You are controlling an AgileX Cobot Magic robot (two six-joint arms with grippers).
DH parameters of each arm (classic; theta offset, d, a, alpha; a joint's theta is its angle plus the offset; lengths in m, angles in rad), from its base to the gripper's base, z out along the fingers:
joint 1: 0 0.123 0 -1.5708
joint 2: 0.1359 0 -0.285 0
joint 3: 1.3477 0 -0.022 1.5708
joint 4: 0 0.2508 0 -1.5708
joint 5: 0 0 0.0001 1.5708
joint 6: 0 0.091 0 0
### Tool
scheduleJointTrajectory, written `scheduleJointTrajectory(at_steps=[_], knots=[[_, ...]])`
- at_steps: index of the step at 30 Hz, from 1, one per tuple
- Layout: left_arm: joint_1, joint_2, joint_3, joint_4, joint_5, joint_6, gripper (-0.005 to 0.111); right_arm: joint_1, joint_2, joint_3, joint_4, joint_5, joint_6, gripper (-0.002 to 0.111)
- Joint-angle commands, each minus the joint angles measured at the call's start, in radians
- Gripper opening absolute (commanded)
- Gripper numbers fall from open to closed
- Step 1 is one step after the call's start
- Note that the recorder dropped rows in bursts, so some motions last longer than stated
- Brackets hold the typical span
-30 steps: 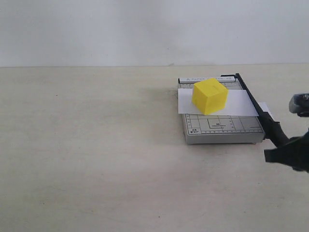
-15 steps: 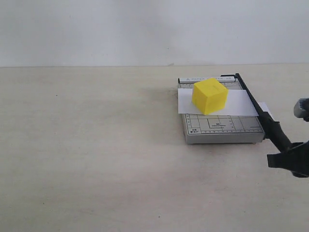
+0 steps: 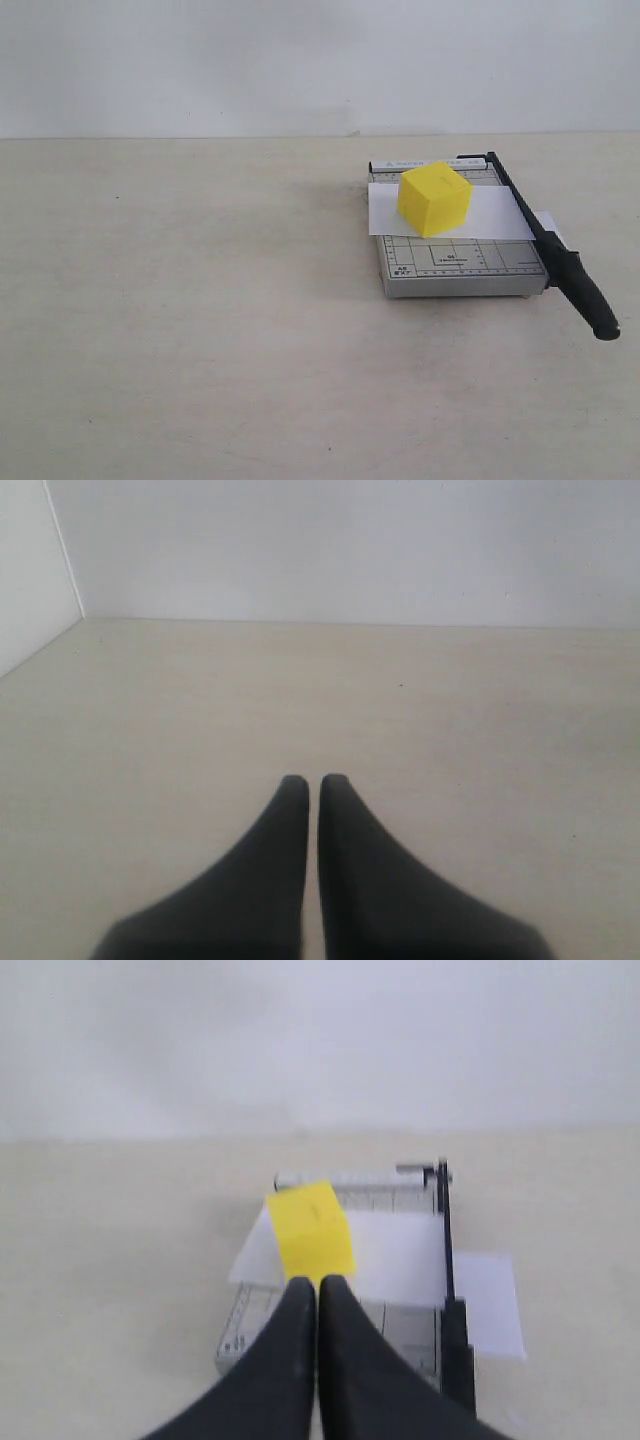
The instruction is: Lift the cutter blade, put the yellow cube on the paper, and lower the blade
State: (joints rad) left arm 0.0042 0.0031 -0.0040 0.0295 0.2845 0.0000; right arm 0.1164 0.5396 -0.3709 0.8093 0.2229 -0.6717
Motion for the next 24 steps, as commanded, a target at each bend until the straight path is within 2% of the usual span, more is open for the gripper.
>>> scheduleJointTrajectory(at_steps=[1,9,13,18,22,24], knots=[[-0.005,-0.003,0.004,-0.005,0.001,0.008,0.004,-0.003,-0.222,-0.001,-0.009,0.028,-0.037,0.000],[-0.005,-0.003,0.004,-0.005,0.001,0.008,0.004,-0.003,-0.413,0.001,-0.182,0.062,-0.013,0.000],[-0.005,-0.003,0.004,-0.005,0.001,0.008,0.004,-0.003,-0.411,0.001,-0.255,-0.037,-0.015,0.000],[-0.005,-0.003,0.004,-0.005,0.001,0.008,0.004,-0.003,-0.371,0.004,-0.297,-0.063,-0.015,0.000],[-0.005,-0.003,0.004,-0.005,0.001,0.008,0.004,-0.003,-0.350,0.074,-0.301,-0.169,0.003,0.000],[-0.005,-0.003,0.004,-0.005,0.001,0.008,0.004,-0.022,-0.358,0.133,-0.340,-0.235,0.095,0.000]])
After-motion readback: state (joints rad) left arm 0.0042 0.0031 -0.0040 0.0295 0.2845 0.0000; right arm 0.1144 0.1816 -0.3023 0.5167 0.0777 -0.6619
